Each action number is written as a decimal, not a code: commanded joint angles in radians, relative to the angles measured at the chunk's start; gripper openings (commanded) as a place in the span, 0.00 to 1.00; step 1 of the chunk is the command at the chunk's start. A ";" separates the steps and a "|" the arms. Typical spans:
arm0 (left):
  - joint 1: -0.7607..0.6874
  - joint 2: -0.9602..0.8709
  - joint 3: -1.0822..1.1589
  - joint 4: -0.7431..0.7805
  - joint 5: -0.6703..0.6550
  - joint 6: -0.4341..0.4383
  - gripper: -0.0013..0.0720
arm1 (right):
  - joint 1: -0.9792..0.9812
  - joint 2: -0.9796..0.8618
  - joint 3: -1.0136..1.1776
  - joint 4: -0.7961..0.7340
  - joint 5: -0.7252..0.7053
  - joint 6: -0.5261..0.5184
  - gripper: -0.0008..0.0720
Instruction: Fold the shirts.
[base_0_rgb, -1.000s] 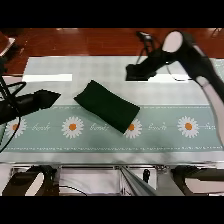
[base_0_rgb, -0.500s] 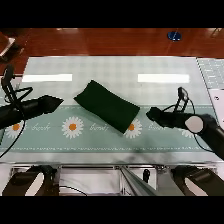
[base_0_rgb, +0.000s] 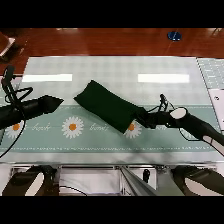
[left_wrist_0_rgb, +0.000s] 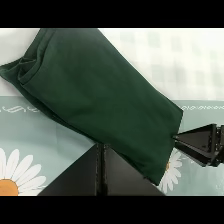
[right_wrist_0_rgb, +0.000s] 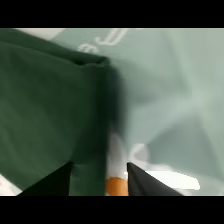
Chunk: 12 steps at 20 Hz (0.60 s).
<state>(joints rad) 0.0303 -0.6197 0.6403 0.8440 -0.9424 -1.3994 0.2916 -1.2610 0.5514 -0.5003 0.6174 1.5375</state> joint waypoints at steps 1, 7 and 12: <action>0.000 -0.001 0.000 0.000 0.000 0.000 0.04 | 0.034 -0.134 0.084 0.093 0.093 -0.107 0.57; 0.000 -0.001 0.000 0.000 -0.002 0.000 0.04 | 0.078 -0.164 0.304 0.043 0.128 -0.213 0.04; 0.000 -0.001 0.000 0.000 -0.001 0.000 0.04 | 0.078 -0.164 0.708 -0.278 0.256 -0.050 0.04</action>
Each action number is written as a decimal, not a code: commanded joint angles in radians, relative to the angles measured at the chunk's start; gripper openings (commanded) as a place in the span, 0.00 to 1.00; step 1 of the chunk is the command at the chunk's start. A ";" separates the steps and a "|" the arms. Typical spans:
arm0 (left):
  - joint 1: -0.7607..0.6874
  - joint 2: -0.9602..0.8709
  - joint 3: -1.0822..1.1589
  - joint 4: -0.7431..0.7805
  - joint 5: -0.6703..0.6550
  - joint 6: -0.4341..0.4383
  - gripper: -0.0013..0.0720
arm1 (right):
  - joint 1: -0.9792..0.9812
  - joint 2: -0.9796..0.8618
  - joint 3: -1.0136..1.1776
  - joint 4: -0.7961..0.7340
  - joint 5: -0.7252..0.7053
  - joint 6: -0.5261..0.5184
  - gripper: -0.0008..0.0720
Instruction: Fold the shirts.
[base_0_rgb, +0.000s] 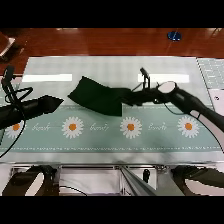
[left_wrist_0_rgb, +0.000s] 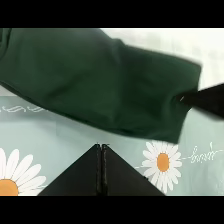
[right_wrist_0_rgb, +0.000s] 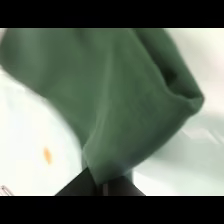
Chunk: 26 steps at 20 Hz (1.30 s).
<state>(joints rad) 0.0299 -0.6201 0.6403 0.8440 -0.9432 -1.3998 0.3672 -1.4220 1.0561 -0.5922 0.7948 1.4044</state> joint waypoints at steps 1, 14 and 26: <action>0.001 0.000 0.000 0.000 0.000 0.000 0.04 | 0.002 -0.003 0.291 -0.274 0.115 0.129 0.04; 0.001 0.000 0.000 0.000 -0.002 0.000 0.04 | -0.571 0.074 0.799 -0.401 0.624 0.226 0.04; 0.001 0.000 0.000 0.000 0.049 0.000 0.04 | -1.091 0.238 0.751 -0.717 1.061 0.189 0.04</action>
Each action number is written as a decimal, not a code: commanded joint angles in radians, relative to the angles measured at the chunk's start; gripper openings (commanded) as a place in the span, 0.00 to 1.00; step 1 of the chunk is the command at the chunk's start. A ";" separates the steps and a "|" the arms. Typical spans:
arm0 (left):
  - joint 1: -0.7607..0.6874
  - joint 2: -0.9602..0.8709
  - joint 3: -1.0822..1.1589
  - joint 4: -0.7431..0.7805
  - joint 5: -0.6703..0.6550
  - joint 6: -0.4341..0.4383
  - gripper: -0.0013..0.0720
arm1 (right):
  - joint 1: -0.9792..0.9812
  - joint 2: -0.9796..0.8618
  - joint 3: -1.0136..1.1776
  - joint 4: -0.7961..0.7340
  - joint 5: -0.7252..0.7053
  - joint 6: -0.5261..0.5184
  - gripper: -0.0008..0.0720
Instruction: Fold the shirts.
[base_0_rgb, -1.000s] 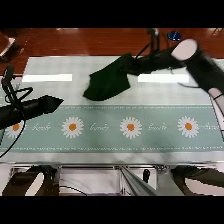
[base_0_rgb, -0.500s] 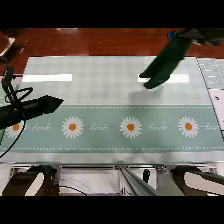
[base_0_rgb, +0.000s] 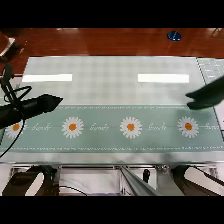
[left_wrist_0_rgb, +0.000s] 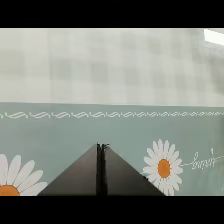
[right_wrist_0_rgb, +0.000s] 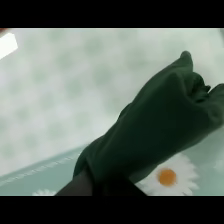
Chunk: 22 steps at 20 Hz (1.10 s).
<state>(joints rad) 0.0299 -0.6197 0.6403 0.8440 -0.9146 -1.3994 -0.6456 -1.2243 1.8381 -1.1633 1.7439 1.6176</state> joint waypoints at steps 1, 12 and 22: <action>0.001 -0.001 0.000 0.000 0.024 0.000 0.04 | -0.104 0.071 -0.075 -0.176 0.111 -0.026 0.04; 0.001 -0.001 0.000 0.000 0.047 0.000 0.04 | -0.344 0.466 -0.834 -0.698 0.060 0.089 0.29; 0.001 -0.143 0.142 -0.011 0.051 0.027 0.04 | -0.343 0.439 -0.716 -0.267 -0.293 0.042 0.21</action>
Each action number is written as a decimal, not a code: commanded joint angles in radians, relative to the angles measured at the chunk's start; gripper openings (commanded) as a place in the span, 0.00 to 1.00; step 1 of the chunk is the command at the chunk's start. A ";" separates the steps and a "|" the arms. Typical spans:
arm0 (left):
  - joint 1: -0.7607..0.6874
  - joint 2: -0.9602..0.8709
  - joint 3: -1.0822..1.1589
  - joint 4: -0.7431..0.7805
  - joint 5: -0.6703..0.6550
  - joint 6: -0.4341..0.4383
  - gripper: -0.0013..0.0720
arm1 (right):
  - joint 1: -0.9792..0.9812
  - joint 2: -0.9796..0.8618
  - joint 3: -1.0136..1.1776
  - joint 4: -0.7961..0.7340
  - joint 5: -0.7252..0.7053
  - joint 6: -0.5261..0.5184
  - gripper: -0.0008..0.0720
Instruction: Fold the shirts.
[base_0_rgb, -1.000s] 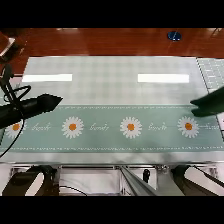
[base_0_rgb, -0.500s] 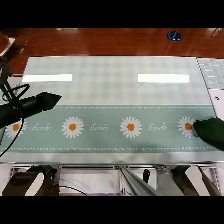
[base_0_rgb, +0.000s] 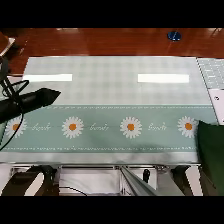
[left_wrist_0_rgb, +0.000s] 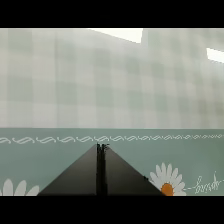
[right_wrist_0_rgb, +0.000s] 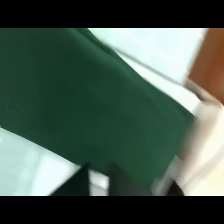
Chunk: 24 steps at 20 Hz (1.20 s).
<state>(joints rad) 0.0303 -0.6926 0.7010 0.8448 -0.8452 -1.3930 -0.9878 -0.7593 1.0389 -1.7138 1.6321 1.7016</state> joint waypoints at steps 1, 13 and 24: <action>0.000 -0.106 0.150 -0.042 -0.027 0.024 0.04 | 0.003 -0.056 0.140 0.478 -0.224 -0.090 0.04; -0.347 -0.394 0.338 0.377 -0.049 -0.018 0.04 | 1.093 -0.364 0.059 0.101 -0.490 -0.013 0.04; -0.268 -0.421 0.344 0.375 -0.053 -0.037 0.04 | 1.096 -0.398 0.037 0.100 -0.490 0.019 0.04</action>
<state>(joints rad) -0.2409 -1.1110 1.0462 1.2129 -0.8936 -1.4265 0.1017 -1.1553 1.0786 -1.6043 1.1465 1.7149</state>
